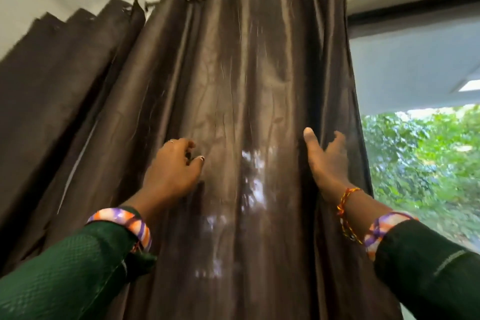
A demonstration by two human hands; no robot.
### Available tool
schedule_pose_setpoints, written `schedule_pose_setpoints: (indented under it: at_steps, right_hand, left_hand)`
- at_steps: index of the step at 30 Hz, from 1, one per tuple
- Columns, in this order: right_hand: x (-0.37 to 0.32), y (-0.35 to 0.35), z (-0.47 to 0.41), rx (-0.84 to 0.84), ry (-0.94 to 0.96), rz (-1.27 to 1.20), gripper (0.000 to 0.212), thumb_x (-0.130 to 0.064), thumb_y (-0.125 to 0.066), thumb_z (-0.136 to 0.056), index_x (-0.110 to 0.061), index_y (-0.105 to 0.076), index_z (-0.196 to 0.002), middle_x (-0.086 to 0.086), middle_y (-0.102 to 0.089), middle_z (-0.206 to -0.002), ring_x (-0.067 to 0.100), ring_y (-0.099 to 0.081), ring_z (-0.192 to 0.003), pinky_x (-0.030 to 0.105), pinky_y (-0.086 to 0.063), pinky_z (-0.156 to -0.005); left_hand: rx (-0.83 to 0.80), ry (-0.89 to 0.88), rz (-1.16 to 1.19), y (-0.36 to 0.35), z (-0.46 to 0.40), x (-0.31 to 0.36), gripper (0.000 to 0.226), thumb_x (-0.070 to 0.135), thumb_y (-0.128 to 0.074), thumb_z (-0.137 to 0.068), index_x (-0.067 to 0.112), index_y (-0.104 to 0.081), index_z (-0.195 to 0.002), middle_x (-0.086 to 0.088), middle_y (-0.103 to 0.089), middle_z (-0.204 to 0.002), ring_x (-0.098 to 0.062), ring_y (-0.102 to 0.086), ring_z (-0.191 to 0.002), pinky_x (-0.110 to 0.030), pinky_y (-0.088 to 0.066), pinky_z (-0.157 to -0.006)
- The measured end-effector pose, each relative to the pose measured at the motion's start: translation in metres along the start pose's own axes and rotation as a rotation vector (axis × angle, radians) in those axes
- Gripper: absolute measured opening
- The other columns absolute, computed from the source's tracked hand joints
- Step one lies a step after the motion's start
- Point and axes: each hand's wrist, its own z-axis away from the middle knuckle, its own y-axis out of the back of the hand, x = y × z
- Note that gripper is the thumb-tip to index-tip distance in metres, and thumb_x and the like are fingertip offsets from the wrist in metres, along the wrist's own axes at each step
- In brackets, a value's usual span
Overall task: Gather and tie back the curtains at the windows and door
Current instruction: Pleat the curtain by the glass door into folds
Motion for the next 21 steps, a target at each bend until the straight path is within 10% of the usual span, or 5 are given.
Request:
schedule_pose_setpoints:
  at_steps: [5,10,15,21]
  right_hand:
    - [-0.028,-0.043,-0.031,-0.079,0.094,-0.013,0.098,-0.05,-0.068,-0.077,-0.009,-0.013,-0.147,0.017,-0.034,-0.147,0.032,-0.037,-0.134,0.041,-0.033,-0.11]
    - [-0.036,-0.088,-0.045,-0.115,0.203,0.104,0.07,-0.015,-0.07,-0.076,-0.006,-0.034,-0.137,0.016,-0.056,-0.123,0.033,-0.054,-0.114,0.041,-0.045,-0.097]
    - [-0.059,-0.149,-0.039,-0.222,0.348,0.137,0.071,-0.013,-0.062,-0.068,-0.018,-0.04,-0.135,0.014,-0.063,-0.115,0.032,-0.061,-0.105,0.048,-0.05,-0.093]
    - [-0.087,-0.226,-0.018,-0.331,0.409,0.187,0.07,-0.004,-0.055,-0.072,-0.02,-0.041,-0.139,0.005,-0.056,-0.132,0.023,-0.048,-0.125,0.035,-0.038,-0.108]
  left_hand:
    - [0.153,-0.034,-0.192,0.021,-0.061,-0.032,0.043,0.034,-0.053,-0.089,0.011,-0.048,-0.126,-0.013,-0.048,-0.127,-0.03,-0.048,-0.114,-0.044,-0.046,-0.092]
    - [0.259,0.118,-0.362,0.032,-0.1,-0.071,0.051,0.039,-0.053,-0.088,0.006,-0.044,-0.124,-0.021,-0.04,-0.133,-0.037,-0.036,-0.123,-0.047,-0.042,-0.094]
    - [0.346,0.292,-0.43,0.054,-0.146,-0.122,0.083,0.03,-0.06,-0.081,-0.001,-0.013,-0.142,-0.034,-0.001,-0.149,-0.045,0.001,-0.14,-0.051,-0.011,-0.113]
    - [0.327,0.339,-0.185,0.08,-0.19,-0.166,0.086,0.033,-0.067,-0.075,0.001,-0.019,-0.139,-0.029,-0.022,-0.146,-0.048,-0.018,-0.134,-0.064,-0.023,-0.105]
